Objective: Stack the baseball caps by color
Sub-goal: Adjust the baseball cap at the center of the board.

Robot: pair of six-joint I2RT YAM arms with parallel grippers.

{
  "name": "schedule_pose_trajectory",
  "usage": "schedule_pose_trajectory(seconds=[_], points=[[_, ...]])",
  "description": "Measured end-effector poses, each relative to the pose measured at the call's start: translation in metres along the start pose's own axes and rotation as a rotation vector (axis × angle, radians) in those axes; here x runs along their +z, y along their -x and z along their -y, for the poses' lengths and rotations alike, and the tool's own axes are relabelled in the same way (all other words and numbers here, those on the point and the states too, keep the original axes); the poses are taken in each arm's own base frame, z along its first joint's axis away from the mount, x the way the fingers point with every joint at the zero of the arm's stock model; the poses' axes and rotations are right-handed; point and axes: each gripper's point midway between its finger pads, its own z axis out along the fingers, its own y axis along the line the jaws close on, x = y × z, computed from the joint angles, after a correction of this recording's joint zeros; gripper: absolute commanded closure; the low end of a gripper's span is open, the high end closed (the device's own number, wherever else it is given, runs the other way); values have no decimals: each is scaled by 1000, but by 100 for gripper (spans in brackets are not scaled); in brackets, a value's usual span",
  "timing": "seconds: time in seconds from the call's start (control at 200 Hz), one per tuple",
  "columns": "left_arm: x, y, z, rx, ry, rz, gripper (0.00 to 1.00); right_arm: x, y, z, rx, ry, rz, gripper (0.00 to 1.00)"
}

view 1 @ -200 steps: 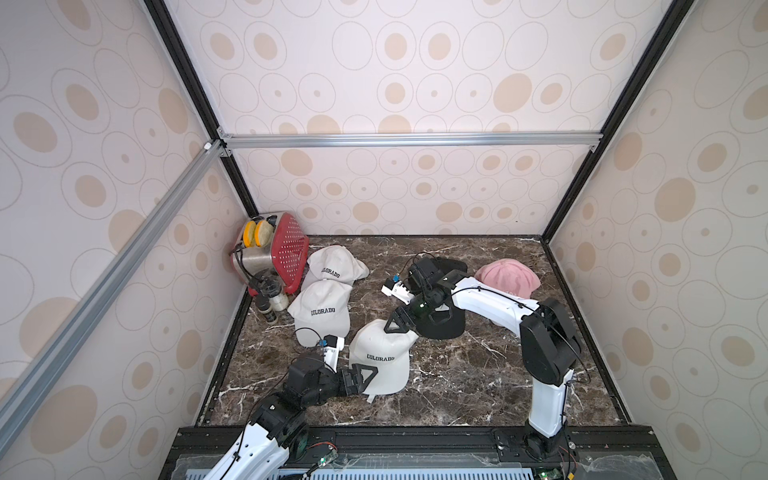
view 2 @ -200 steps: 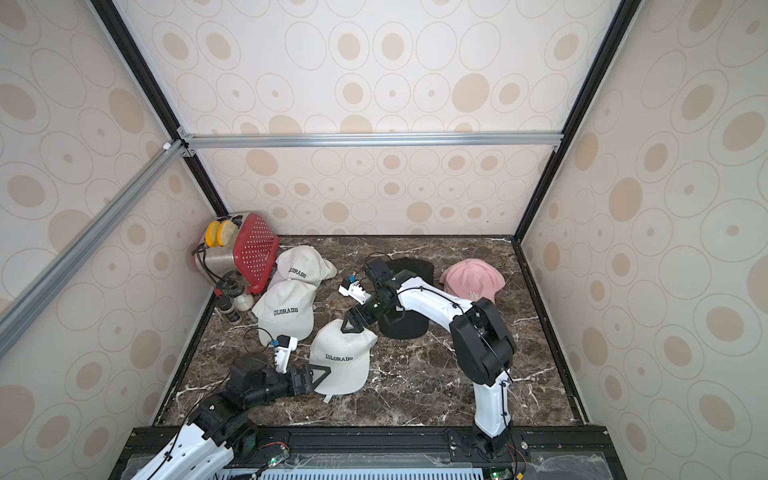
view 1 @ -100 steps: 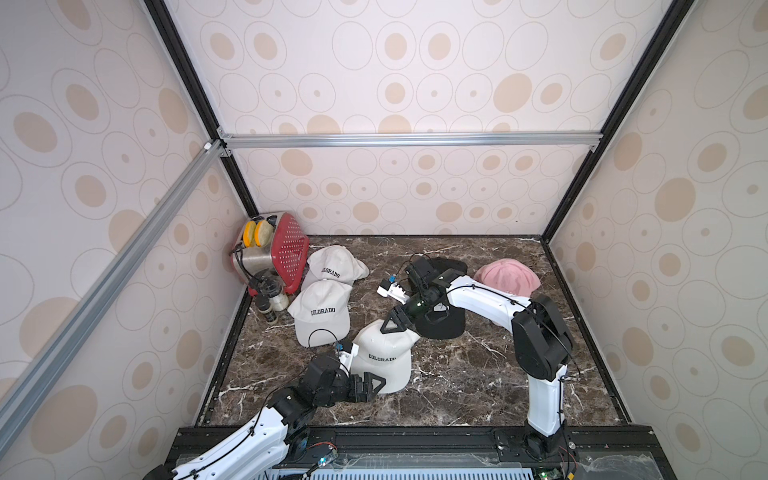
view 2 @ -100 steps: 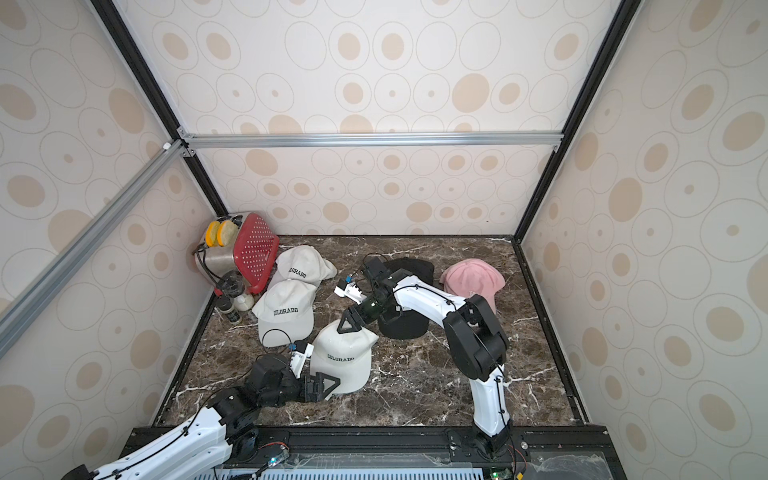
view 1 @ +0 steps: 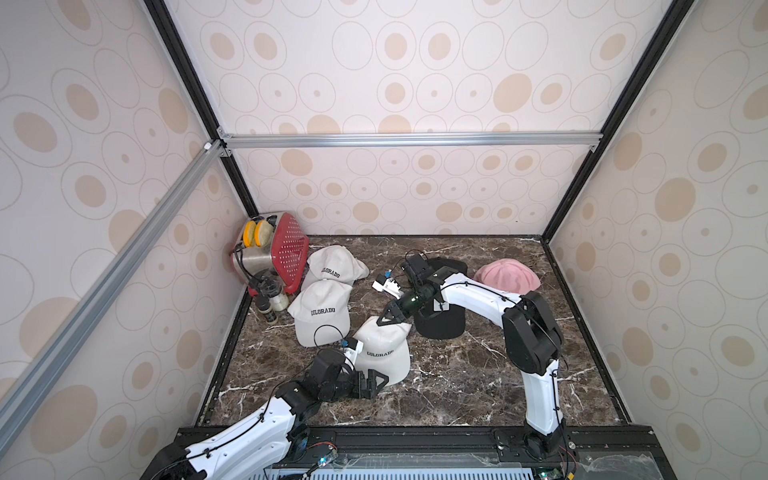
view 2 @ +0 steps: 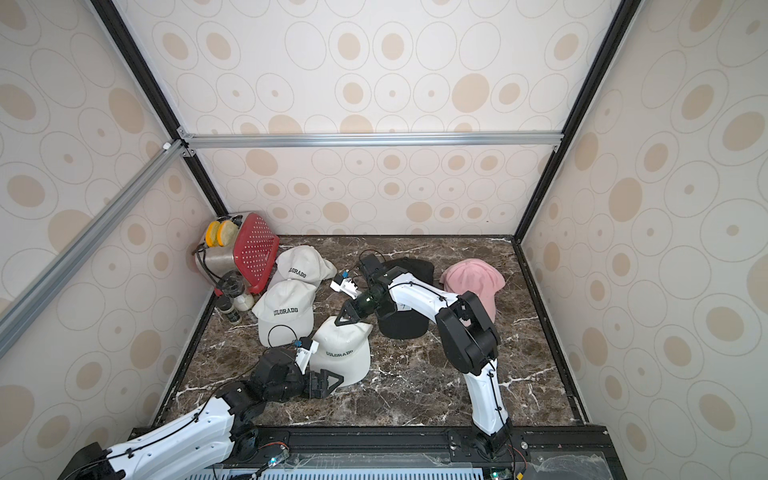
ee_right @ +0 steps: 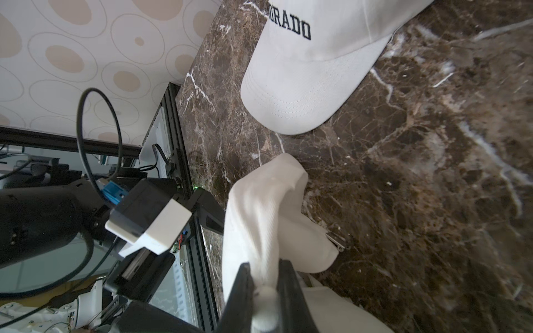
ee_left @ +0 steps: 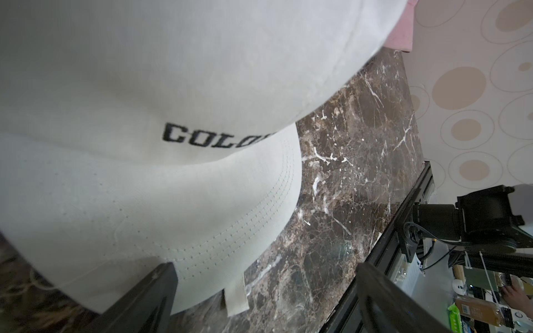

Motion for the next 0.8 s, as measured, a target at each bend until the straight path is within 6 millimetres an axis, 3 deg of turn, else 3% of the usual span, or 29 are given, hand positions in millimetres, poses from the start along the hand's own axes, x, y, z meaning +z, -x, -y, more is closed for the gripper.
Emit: schedule_pose_trajectory(seconds=[0.165, 0.3, 0.466, 0.601, 0.741, 0.801], points=[[2, 2, 2, 9, 1, -6, 1, 0, 2, -3, 12, 20, 7, 100], [-8, -1, 8, 41, -17, -16, 1, -3, -3, -1, 27, -15, 8, 100], [-17, -3, 26, 96, -80, -4, 1, -8, -7, 0, 64, -49, 21, 100], [-14, -7, 37, 171, -102, -15, 1, -6, -8, 6, 98, -72, 28, 100], [-6, -8, 31, 225, -7, -22, 1, -6, -5, 8, 103, -87, 39, 100], [-6, -4, 28, 234, 40, -8, 8, -6, -5, 10, 106, -94, 42, 100]])
